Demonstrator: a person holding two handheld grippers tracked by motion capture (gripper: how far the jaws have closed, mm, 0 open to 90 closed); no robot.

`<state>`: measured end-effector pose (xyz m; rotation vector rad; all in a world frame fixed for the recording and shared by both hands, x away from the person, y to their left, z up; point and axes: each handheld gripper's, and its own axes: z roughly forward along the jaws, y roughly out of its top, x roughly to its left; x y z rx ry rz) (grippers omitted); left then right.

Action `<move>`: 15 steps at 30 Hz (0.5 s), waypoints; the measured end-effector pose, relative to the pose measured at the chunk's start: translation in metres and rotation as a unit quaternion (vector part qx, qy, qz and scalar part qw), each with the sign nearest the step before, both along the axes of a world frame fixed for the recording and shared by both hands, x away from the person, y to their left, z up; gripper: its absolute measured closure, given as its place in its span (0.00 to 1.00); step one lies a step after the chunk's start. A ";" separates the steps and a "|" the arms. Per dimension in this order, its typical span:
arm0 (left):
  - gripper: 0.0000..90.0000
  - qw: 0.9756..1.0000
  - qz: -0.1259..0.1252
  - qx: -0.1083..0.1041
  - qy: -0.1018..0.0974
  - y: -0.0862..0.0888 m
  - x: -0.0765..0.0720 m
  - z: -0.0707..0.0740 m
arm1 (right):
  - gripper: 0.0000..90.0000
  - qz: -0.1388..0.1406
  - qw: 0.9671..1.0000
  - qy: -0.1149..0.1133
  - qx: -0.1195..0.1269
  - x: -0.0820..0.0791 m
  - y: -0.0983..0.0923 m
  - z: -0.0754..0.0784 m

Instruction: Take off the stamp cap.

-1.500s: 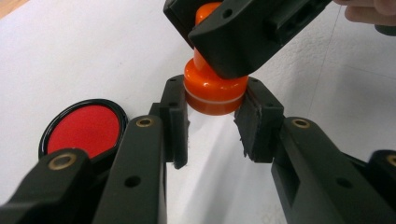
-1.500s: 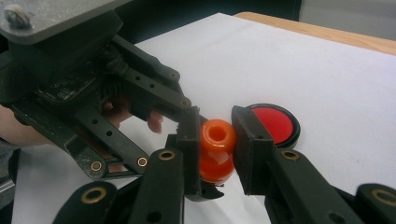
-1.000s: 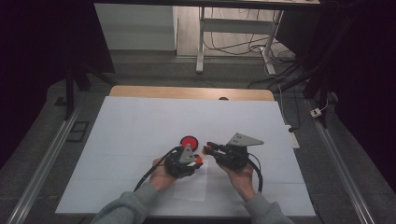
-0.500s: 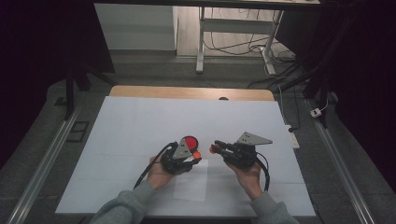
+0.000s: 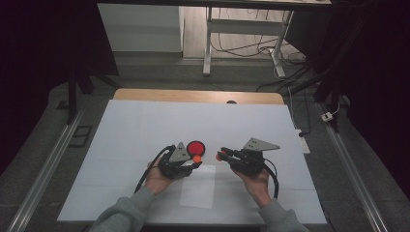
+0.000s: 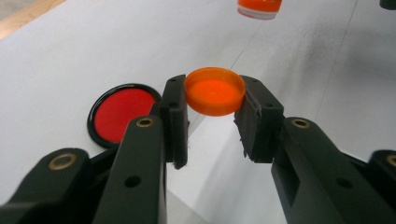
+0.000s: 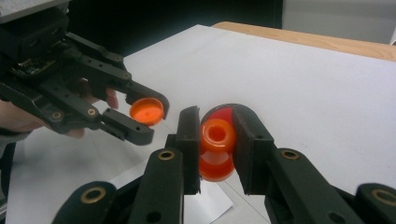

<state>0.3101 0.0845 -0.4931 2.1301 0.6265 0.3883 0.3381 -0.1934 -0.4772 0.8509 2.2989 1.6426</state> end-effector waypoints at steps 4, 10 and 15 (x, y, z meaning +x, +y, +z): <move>0.72 1.000 0.009 -0.005 0.003 0.011 -0.003 0.002 | 0.81 0.001 1.000 0.002 -0.004 0.001 0.000 0.000; 0.72 1.000 0.015 -0.021 0.012 0.023 -0.003 0.003 | 0.81 0.002 1.000 0.002 -0.005 0.000 0.001 -0.001; 0.72 1.000 0.020 -0.020 0.011 0.027 -0.004 0.005 | 0.81 0.001 1.000 0.002 -0.005 0.000 0.000 0.000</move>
